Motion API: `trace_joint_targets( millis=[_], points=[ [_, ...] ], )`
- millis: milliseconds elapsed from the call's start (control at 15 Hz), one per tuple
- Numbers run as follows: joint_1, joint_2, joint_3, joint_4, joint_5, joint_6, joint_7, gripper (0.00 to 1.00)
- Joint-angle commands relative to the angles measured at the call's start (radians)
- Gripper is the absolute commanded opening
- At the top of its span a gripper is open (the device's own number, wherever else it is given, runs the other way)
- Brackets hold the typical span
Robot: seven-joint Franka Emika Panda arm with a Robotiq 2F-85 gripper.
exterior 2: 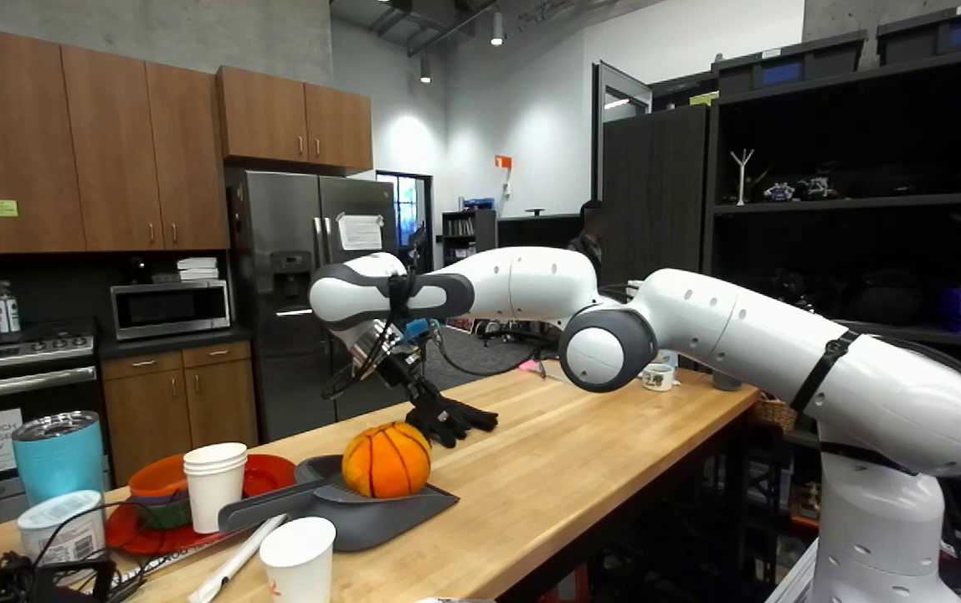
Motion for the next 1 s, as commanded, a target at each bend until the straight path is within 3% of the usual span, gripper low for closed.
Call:
trace_joint_targets(
  millis=[0,933],
  points=[
    [0.043,0.008,0.002,0.019,-0.026,-0.02,-0.044,0.0],
    [0.124,-0.02,0.013,-0.01,-0.018,0.007,-0.255,0.0]
  ],
)
